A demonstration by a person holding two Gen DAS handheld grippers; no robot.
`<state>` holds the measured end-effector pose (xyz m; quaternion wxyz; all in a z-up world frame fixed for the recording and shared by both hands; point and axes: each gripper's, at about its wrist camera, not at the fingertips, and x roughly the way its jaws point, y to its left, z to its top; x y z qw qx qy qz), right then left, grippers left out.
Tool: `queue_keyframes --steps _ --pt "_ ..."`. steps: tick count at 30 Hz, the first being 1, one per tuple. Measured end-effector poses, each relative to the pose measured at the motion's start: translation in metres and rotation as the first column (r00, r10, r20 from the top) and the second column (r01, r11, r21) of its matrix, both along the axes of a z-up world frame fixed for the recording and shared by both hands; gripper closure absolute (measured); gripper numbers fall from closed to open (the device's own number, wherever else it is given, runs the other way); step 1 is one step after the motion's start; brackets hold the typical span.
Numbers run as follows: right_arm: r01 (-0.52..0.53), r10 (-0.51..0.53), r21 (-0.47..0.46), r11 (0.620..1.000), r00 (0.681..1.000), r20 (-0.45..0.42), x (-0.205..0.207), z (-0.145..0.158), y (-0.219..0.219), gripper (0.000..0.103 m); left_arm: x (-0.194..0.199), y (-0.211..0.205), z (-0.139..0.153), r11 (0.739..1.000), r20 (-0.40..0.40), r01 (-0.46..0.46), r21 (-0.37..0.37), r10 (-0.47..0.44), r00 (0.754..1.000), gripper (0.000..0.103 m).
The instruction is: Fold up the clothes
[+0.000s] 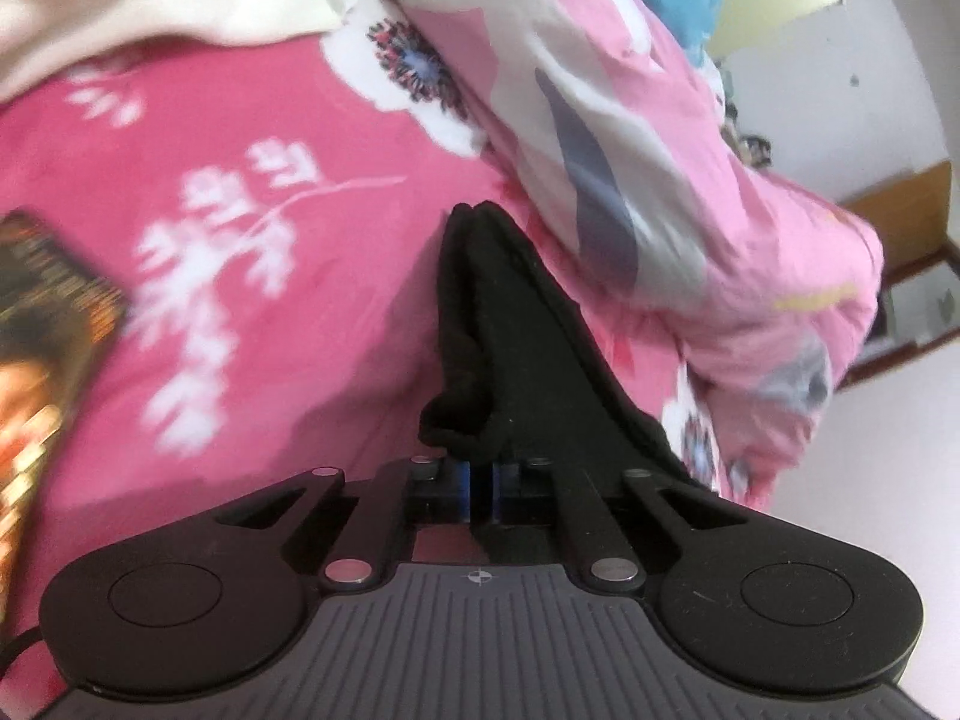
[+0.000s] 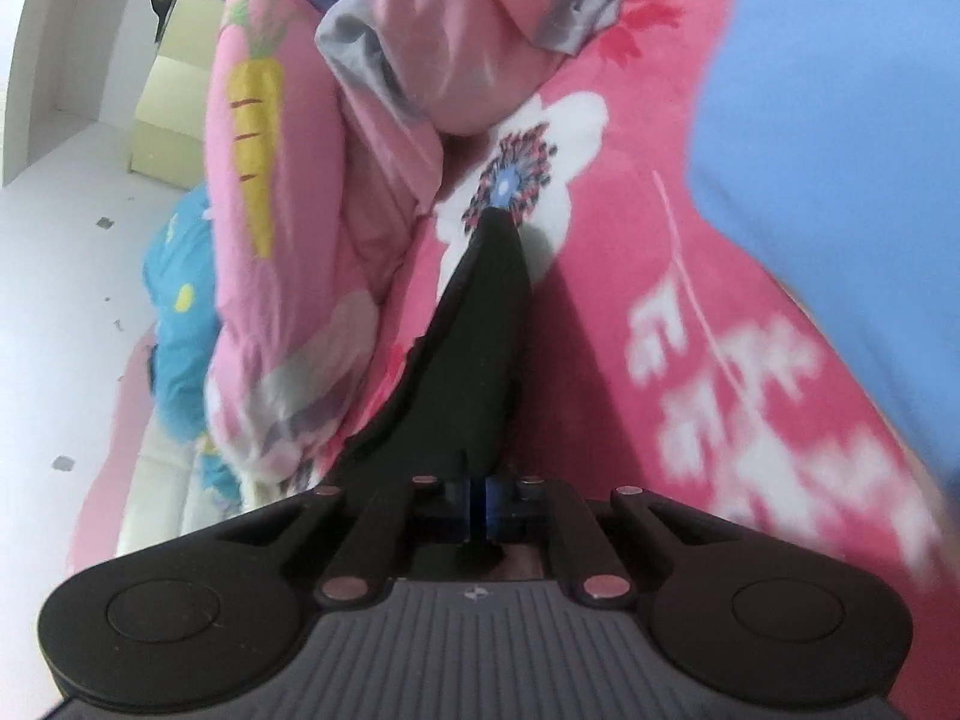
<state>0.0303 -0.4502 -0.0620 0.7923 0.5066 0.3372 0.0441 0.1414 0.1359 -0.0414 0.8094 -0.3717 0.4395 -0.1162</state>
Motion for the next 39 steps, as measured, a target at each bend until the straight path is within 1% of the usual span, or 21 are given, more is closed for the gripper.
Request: queue_keyframes --steps 4,7,8,10,11,12,13,14,15,16,18,20,22,25,27,30,31,33,34,36,39 --pt "-0.018 0.019 0.033 0.999 0.999 -0.028 -0.072 -0.001 0.007 0.098 -0.059 0.015 0.003 0.998 -0.017 0.049 0.047 -0.048 0.999 0.099" --pt "-0.013 0.015 0.059 0.998 0.999 -0.045 -0.125 -0.008 0.017 0.098 -0.104 0.024 -0.006 0.993 -0.038 0.079 0.093 -0.076 0.996 0.099" --pt "-0.013 0.016 0.039 0.999 0.998 -0.061 -0.135 -0.013 0.020 0.098 -0.115 0.026 -0.011 0.989 -0.047 0.099 0.106 -0.094 0.994 0.098" --pt "-0.018 0.016 -0.022 1.000 0.995 -0.100 -0.150 -0.023 0.025 0.094 -0.124 0.026 -0.028 0.979 -0.057 0.147 0.142 -0.141 0.988 0.093" --pt "-0.019 0.012 -0.062 0.998 0.993 -0.119 -0.154 -0.026 0.025 0.090 -0.128 0.027 -0.033 0.973 -0.052 0.158 0.171 -0.151 0.987 0.086" --pt "-0.020 0.006 -0.105 0.994 0.991 -0.137 -0.155 -0.028 0.025 0.091 -0.131 0.027 -0.033 0.966 -0.036 0.155 0.208 -0.151 0.988 0.080" --pt "-0.018 0.001 -0.123 0.992 0.991 -0.133 -0.157 -0.024 0.025 0.086 -0.133 0.028 -0.031 0.960 -0.020 0.150 0.238 -0.150 0.989 0.072" --pt "-0.014 -0.002 -0.131 0.991 0.993 -0.120 -0.159 -0.020 0.024 0.073 -0.134 0.029 -0.026 0.955 -0.001 0.142 0.260 -0.147 0.989 0.069" --pt "-0.012 -0.006 -0.176 0.984 0.995 -0.100 -0.162 -0.009 0.024 0.065 -0.135 0.030 -0.021 0.950 0.023 0.135 0.281 -0.147 0.989 0.068" --pt "-0.010 -0.011 -0.258 0.966 0.997 -0.079 -0.163 0.004 0.028 0.062 -0.137 0.030 -0.015 0.943 0.055 0.123 0.309 -0.147 0.988 0.067" --pt "-0.004 -0.015 -0.433 0.901 0.999 -0.039 -0.164 0.030 0.038 0.061 -0.137 0.029 -0.001 0.921 0.121 0.088 0.380 -0.144 0.982 0.059" --pt "-0.020 0.028 -0.549 0.836 1.000 0.006 -0.155 0.049 0.055 0.060 -0.133 0.023 0.008 0.896 0.171 0.064 0.439 -0.153 0.973 0.052" --pt "-0.045 0.098 -0.645 0.762 0.994 0.047 -0.142 0.064 0.078 0.060 -0.127 0.014 0.012 0.880 0.196 0.055 0.472 -0.166 0.967 0.049" --pt "-0.097 0.251 -0.763 0.639 0.964 0.088 -0.109 0.077 0.123 0.060 -0.115 0.000 0.012 0.866 0.223 0.050 0.497 -0.183 0.958 0.049" --pt "-0.146 0.369 -0.824 0.548 0.926 0.081 -0.077 0.074 0.160 0.061 -0.108 -0.008 0.011 0.861 0.239 0.048 0.506 -0.194 0.951 0.049" --pt "-0.238 0.523 -0.857 0.457 0.851 0.043 -0.033 0.064 0.211 0.067 -0.096 -0.024 0.005 0.844 0.246 0.063 0.532 -0.226 0.943 0.049" --pt "-0.268 0.558 -0.859 0.435 0.830 0.023 -0.019 0.060 0.224 0.072 -0.094 -0.028 0.001 0.833 0.241 0.067 0.549 -0.235 0.942 0.049" --pt "-0.346 0.603 -0.845 0.408 0.797 -0.036 0.018 0.046 0.244 0.080 -0.089 -0.036 -0.009 0.806 0.219 0.074 0.587 -0.246 0.944 0.049" --pt "-0.382 0.611 -0.829 0.407 0.789 -0.063 0.038 0.037 0.250 0.083 -0.087 -0.038 -0.013 0.799 0.208 0.079 0.596 -0.248 0.946 0.049" --pt "-0.450 0.623 -0.793 0.411 0.774 -0.116 0.077 0.019 0.261 0.088 -0.085 -0.035 -0.022 0.801 0.190 0.088 0.592 -0.245 0.951 0.049" --pt "-0.426 0.591 -0.775 0.466 0.802 -0.086 0.093 0.015 0.251 0.089 -0.085 -0.030 -0.031 0.811 0.181 0.093 0.578 -0.239 0.954 0.049"
